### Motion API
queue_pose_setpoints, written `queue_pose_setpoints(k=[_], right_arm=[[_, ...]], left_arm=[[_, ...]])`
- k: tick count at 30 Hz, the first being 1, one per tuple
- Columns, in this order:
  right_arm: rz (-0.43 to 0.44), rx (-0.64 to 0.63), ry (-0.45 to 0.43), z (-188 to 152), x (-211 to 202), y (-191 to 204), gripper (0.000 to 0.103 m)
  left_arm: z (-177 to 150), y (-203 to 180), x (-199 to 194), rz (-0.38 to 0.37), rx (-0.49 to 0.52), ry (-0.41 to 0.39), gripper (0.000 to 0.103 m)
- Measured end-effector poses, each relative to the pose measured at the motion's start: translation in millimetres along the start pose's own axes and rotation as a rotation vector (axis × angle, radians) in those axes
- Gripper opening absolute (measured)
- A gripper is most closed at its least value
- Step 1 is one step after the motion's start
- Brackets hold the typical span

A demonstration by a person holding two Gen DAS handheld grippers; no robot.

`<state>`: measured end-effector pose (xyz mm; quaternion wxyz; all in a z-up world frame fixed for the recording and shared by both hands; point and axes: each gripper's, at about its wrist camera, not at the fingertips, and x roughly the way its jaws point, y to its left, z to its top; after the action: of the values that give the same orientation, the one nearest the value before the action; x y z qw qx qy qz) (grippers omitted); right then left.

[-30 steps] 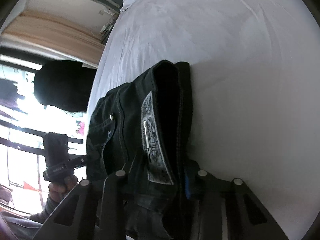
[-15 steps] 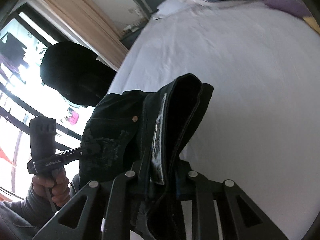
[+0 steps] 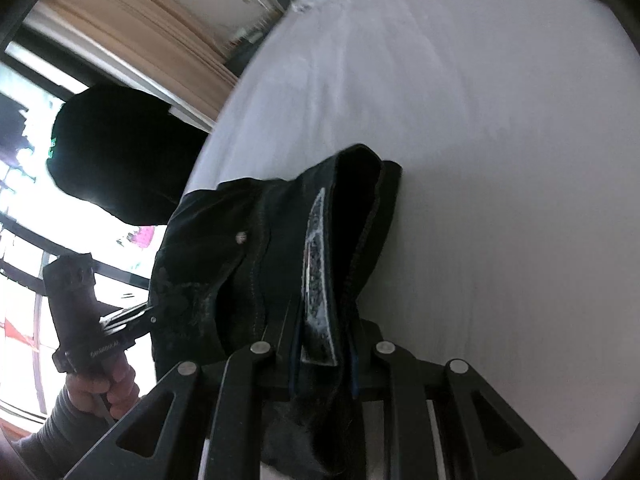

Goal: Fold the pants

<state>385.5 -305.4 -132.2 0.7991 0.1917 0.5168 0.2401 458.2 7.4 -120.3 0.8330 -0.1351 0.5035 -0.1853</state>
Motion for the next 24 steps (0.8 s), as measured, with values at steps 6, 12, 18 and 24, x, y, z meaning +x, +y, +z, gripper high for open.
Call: queue_pose_setpoints(k=[6, 12, 18, 24], right_arm=[[0.121, 0.101, -0.058, -25.0, 1.1, -30.5, 0.038], [0.055, 0.117, -0.156, -51.8, -27.5, -18.2, 0.073], [-0.11, 0.021, -0.283, -98.8, -87.4, 19.9, 0.073], [-0.308, -0.155, -0.618, -168.1, -170.3, 104.5, 0.103]], left_arm=[[-10.1, 8.9, 7.3, 0.015, 0.004, -0.061, 0.048], [-10.6, -8.7, -10.1, 0.182, 0.04, -0.14, 0.063], [-58.1, -54.1, -96.7, 0.398, 0.116, -0.401, 0.099], [-135.3, -124.9, -199.0, 0.615, 0.246, -0.794, 0.103]])
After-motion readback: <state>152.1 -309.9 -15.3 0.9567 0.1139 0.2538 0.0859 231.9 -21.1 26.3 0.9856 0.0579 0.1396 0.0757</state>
